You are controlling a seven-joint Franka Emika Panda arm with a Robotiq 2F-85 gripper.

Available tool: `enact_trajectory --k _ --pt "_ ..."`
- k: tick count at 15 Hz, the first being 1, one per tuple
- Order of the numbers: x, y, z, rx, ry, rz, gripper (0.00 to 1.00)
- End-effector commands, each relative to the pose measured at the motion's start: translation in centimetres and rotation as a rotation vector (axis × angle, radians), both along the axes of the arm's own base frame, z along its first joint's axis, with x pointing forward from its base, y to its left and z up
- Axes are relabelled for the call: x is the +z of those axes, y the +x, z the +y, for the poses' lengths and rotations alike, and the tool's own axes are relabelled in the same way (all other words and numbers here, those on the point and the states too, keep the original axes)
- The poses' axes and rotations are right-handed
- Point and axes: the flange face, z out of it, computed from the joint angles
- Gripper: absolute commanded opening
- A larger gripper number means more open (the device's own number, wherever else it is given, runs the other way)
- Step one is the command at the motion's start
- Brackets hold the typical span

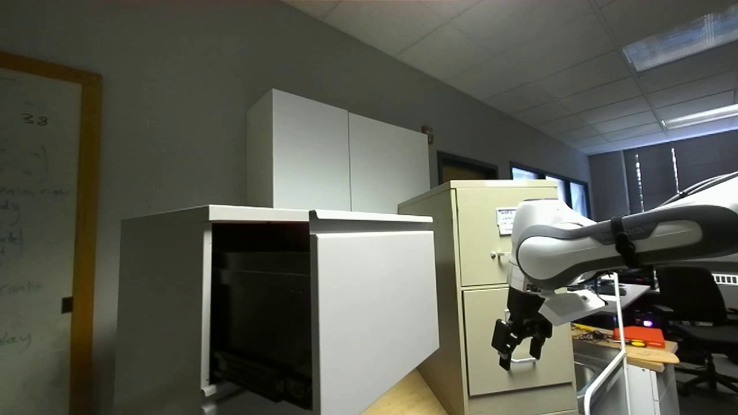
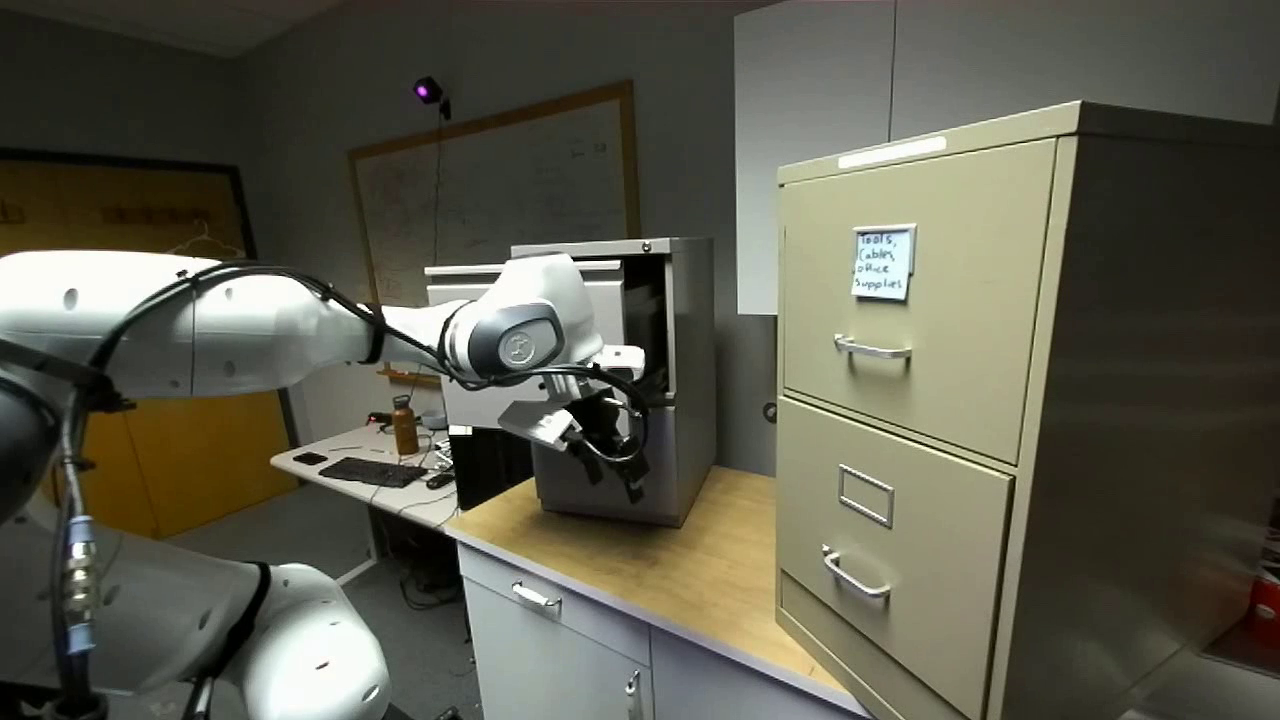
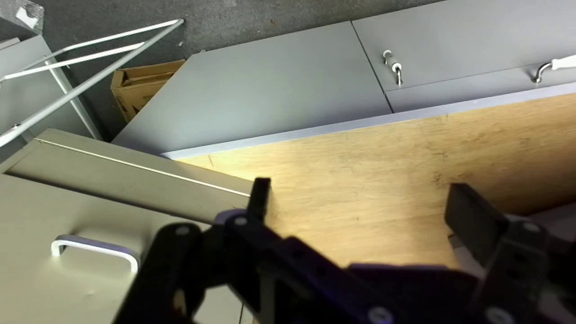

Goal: Close the top drawer on the left

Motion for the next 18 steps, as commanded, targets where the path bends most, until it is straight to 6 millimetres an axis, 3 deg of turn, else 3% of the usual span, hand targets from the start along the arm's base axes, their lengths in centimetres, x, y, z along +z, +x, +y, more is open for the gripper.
enact_trajectory --k 1,11,18 --pt "0.0 0.0 0.0 0.000 0.000 0.001 1.00" --pt "0.0 0.0 0.0 0.000 0.000 0.000 1.00" --pt "2.6 1.4 1.3 0.016 -0.036 -0.058 1.00"
